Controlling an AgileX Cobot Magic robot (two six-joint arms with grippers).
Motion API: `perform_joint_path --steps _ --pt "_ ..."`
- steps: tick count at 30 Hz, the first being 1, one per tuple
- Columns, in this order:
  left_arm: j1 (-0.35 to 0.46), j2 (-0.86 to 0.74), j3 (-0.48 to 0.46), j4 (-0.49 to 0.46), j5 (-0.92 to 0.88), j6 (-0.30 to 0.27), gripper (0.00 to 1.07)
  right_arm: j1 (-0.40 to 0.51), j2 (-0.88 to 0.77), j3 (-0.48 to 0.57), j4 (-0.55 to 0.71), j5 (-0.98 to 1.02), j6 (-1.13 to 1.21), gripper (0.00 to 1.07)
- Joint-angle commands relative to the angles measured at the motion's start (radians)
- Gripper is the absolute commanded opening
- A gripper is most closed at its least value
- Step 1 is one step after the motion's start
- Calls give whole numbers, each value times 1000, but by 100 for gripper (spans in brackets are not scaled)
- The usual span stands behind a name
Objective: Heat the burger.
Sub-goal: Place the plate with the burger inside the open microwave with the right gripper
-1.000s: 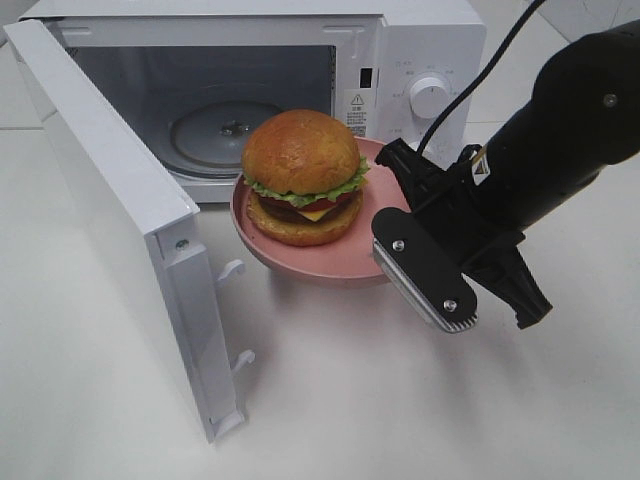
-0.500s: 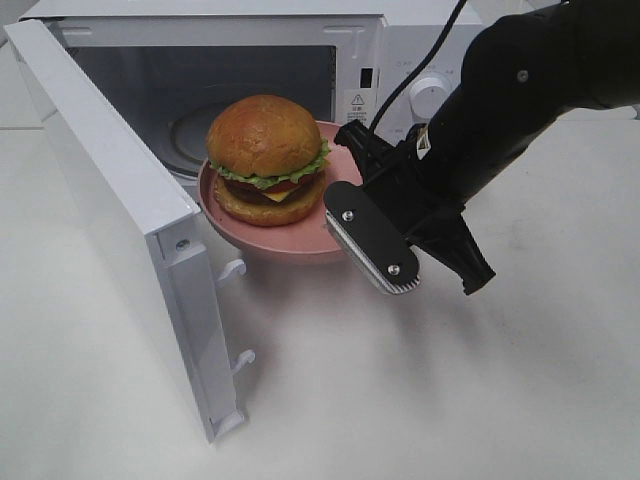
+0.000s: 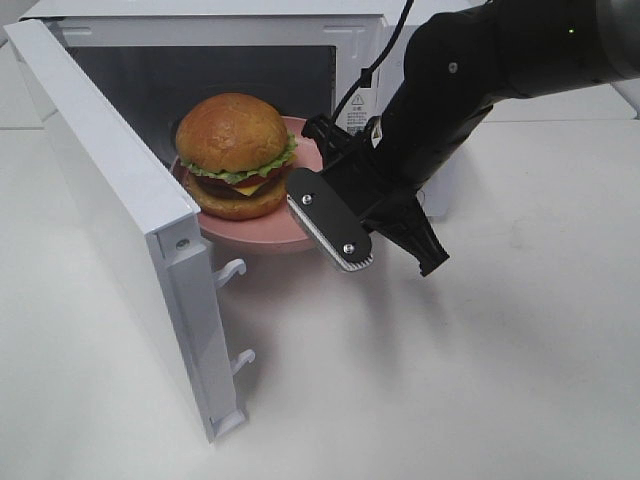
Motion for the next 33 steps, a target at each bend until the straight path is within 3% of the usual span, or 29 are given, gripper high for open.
perform_joint_path --steps 1,33 --pt "2 -17 -1 -6 -3 -1 100 -9 7 -47 0 -72 50 0" --pt "2 -17 -1 -6 -3 -1 100 -9 321 -528 -79 119 301 0"
